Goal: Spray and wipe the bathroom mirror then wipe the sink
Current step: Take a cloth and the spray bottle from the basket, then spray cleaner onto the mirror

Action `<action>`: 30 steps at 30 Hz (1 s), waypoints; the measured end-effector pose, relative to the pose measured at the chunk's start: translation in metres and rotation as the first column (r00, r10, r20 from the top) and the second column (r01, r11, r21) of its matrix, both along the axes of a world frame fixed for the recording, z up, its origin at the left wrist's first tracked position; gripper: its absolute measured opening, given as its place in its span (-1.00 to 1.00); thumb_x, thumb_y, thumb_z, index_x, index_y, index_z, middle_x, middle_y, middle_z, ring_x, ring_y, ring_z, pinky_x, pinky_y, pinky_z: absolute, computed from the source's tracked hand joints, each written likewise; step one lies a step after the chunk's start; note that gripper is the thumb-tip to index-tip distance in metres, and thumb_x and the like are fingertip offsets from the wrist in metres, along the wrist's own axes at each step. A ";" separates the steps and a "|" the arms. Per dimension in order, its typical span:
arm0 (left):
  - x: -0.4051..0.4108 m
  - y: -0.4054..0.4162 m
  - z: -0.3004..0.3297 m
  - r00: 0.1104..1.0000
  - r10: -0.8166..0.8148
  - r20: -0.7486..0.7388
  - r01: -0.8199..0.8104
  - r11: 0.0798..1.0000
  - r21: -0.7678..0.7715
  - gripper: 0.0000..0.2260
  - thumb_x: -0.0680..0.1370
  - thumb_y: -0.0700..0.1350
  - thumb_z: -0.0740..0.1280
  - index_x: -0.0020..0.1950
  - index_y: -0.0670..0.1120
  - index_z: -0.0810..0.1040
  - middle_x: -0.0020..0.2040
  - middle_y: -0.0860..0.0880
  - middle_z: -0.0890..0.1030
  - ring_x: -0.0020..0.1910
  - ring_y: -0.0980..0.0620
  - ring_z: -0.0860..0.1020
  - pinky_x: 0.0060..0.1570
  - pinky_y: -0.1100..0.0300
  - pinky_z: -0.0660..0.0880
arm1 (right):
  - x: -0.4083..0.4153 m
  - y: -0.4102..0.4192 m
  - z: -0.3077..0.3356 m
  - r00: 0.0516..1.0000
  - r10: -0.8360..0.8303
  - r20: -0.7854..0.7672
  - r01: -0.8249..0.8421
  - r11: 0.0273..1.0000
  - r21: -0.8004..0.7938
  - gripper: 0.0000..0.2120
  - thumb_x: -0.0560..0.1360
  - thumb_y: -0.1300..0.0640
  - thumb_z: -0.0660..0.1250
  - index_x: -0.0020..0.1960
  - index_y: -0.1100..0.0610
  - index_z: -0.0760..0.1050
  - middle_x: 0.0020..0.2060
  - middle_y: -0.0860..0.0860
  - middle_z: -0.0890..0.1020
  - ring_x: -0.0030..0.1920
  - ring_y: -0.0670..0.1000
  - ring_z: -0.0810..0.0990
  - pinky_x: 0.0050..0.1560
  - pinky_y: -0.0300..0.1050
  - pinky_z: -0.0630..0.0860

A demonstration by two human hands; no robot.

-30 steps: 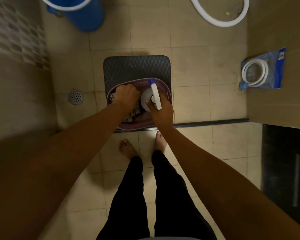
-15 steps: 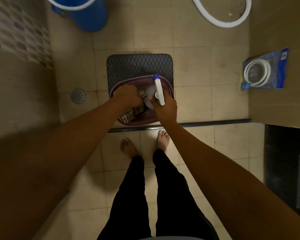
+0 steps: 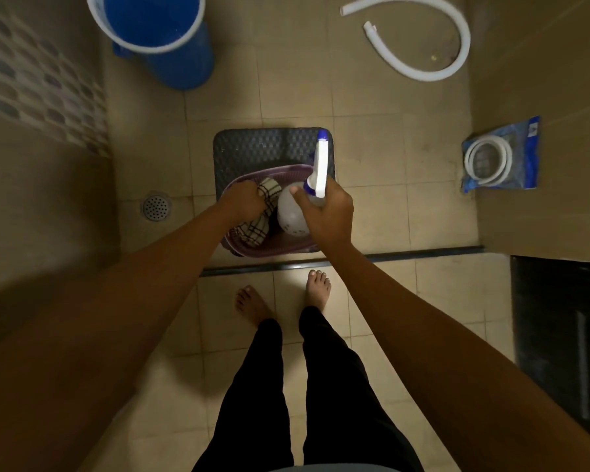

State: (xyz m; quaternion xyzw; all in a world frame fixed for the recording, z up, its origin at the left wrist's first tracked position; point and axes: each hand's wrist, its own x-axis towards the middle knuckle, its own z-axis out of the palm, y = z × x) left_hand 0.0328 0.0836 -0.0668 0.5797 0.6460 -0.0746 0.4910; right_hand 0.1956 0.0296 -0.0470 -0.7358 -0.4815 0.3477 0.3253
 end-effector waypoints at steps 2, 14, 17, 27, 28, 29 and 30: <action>-0.005 -0.001 0.015 0.988 0.131 0.083 -0.131 0.991 -0.003 -0.77 0.59 -0.27 0.23 0.19 -0.26 0.58 0.07 -0.20 0.58 0.03 -0.07 0.49 0.02 0.12 0.41 | -0.001 0.003 0.014 1.000 -0.001 -0.015 0.001 1.000 0.008 -0.71 0.43 0.02 0.48 -0.01 0.22 0.57 -0.18 0.06 0.66 -0.17 0.00 0.62 -0.17 -0.18 0.56; -0.034 -0.038 0.106 0.474 0.742 0.473 -0.633 0.661 -0.403 -0.71 0.57 -0.28 0.30 0.28 -0.18 0.55 0.12 -0.18 0.67 -0.03 -0.07 0.69 -0.14 0.08 0.65 | -0.002 0.003 0.113 0.935 -0.165 -0.314 0.142 0.985 -0.095 -0.76 0.37 0.39 0.38 -0.29 0.11 0.42 -0.42 0.00 0.46 -0.40 -0.07 0.44 -0.34 -0.23 0.43; -0.038 -0.040 0.131 0.392 0.750 0.532 -0.641 0.638 -0.426 -0.72 0.58 -0.29 0.27 0.28 -0.18 0.54 0.10 -0.18 0.66 -0.11 -0.02 0.70 -0.28 0.16 0.63 | 0.000 -0.005 0.131 0.920 -0.187 -0.345 0.170 0.982 -0.080 -0.85 0.38 0.36 0.40 -0.27 0.20 0.45 -0.41 0.06 0.47 -0.38 0.00 0.45 -0.31 -0.14 0.44; -0.056 -0.049 0.207 0.248 0.731 0.636 -0.733 0.571 -0.371 -0.86 0.56 -0.27 0.28 0.02 -0.10 0.59 -0.17 -0.05 0.73 -0.19 0.01 0.71 -0.14 0.10 0.65 | -0.004 -0.005 0.190 0.909 -0.081 -0.409 0.087 0.996 -0.003 -0.64 0.51 -0.17 0.35 0.13 0.08 0.58 -0.14 -0.03 0.64 -0.14 -0.11 0.60 -0.14 -0.27 0.46; -0.057 -0.050 0.216 0.220 0.725 0.653 -0.745 0.557 -0.367 -0.87 0.56 -0.25 0.29 0.03 -0.11 0.60 -0.17 -0.05 0.73 -0.17 -0.02 0.70 -0.10 0.06 0.64 | -0.005 -0.002 0.196 0.916 -0.056 -0.397 0.064 0.998 0.006 -0.61 0.52 -0.17 0.34 0.20 0.06 0.56 -0.07 -0.03 0.65 -0.06 -0.09 0.61 -0.11 -0.27 0.45; -0.058 -0.052 0.225 0.187 0.717 0.671 -0.754 0.542 -0.370 -0.87 0.56 -0.21 0.29 0.04 -0.12 0.62 -0.14 -0.08 0.73 -0.13 -0.05 0.69 -0.04 0.02 0.62 | -0.006 0.001 0.204 0.920 -0.036 -0.391 0.044 0.999 0.013 -0.61 0.53 -0.16 0.33 0.22 0.06 0.55 -0.04 -0.03 0.65 -0.03 -0.10 0.60 -0.11 -0.29 0.45; -0.058 -0.054 0.234 0.144 0.709 0.691 -0.766 0.522 -0.376 -0.84 0.56 -0.16 0.29 0.06 -0.14 0.63 -0.11 -0.10 0.73 -0.09 -0.08 0.68 0.01 -0.02 0.60 | -0.007 0.005 0.211 0.920 -0.020 -0.393 0.028 1.000 0.014 -0.64 0.54 -0.14 0.33 0.20 0.07 0.56 -0.08 -0.05 0.65 -0.07 -0.12 0.60 -0.15 -0.33 0.44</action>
